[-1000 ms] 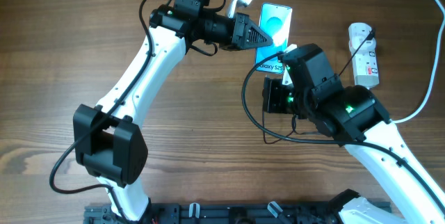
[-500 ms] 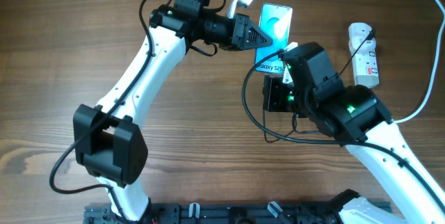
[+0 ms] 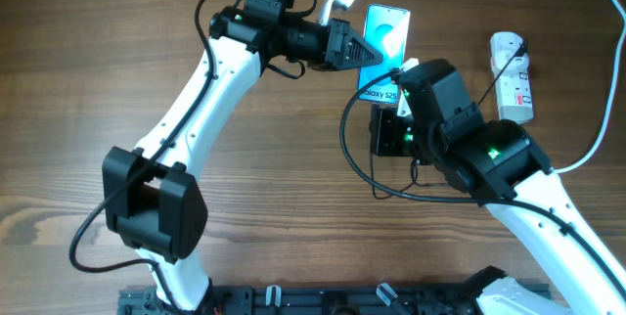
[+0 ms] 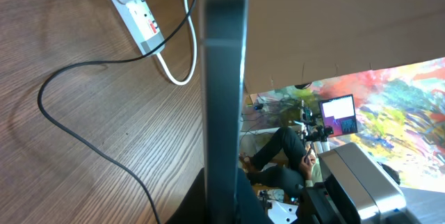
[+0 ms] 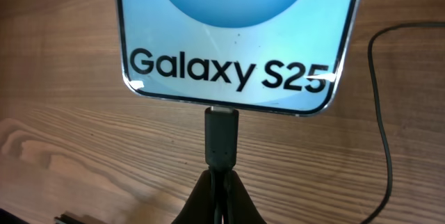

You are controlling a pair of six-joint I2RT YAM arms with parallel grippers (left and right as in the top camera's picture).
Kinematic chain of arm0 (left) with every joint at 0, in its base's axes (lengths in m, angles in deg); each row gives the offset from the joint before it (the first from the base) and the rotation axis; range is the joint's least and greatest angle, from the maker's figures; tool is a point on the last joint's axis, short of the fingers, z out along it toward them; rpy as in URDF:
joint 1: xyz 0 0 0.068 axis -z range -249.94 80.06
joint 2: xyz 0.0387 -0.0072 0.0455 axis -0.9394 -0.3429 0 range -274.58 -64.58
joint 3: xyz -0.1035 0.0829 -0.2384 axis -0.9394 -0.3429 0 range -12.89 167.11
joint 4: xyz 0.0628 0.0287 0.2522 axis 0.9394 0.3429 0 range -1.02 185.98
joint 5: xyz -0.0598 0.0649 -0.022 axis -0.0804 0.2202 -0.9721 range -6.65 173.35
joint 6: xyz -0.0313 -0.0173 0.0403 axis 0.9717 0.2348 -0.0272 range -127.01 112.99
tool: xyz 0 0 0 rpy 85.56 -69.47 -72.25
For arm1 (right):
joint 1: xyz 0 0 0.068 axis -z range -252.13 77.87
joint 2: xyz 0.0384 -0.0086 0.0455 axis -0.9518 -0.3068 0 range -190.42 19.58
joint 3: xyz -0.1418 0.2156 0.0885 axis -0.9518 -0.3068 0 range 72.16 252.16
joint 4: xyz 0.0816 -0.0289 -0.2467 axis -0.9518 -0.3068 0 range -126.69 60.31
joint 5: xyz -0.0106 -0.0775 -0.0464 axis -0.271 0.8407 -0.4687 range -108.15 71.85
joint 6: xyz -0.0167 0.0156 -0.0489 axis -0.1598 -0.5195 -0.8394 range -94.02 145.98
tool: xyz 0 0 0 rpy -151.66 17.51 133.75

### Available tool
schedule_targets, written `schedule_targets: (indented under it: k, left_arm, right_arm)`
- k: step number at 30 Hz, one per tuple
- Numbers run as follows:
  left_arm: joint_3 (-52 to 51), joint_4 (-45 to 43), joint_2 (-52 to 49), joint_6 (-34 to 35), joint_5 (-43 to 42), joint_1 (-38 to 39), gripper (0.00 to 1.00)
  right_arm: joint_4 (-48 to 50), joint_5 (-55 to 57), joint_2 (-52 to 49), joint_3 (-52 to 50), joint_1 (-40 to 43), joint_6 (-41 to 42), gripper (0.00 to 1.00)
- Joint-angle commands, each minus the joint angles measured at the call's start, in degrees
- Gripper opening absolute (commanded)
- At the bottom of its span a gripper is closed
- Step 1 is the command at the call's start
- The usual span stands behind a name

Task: Plug charger to phone and switch on socket
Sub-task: 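Open the right gripper and withdraw it from the plugged cable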

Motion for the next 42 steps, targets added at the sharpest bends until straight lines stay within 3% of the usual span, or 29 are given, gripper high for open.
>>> schedule_targets:
  k: [1,18,30,34,35,36,37,38,42]
  left_arm:
    - [0.17,0.02,1.81,-1.22,-1.62,-0.2,0.04]
    - [0.17,2.62,1.81,-0.52,-4.92,-0.15,0.04]
    - [0.17,3.04,1.81,0.31,-6.14,-0.15,0.04]
    - [0.17,3.02,1.81,0.31,-5.2,-0.35,0.04]
    - [0.17,3.02,1.81,0.31,-4.52,-0.57,0.04]
    - [0.17,3.04,1.81,0.31,-4.09,-0.76,0.04]
    - [0.17,3.04,1.81,0.28,-3.72,-1.03,0.04]
    - [0.17,3.02,1.81,0.28,-3.69,-1.29,0.04]
    - [0.17,3.04,1.81,-1.11,-3.32,-1.62,0.04]
  right_arm:
    - [1.05,3.21,-0.37,1.77,0.17,-1.7,0.05]
    - [5.51,6.56,-0.37,1.77,0.17,-3.21,0.05]
    - [5.46,6.56,-0.37,2.14,0.17,-3.19,0.13]
    - [1.55,6.51,-0.2,5.66,0.17,-3.17,0.27]
    - [-0.2,6.51,0.02,7.06,0.17,-3.08,0.34]
    - [-1.9,6.54,0.35,8.31,0.17,-3.02,0.45]
    - [-3.52,6.54,0.85,9.31,0.17,-2.95,0.68]
    - [-4.96,6.43,1.49,9.94,0.17,-2.62,0.82]
    - [-9.16,5.33,2.25,9.99,0.17,0.04,0.92]
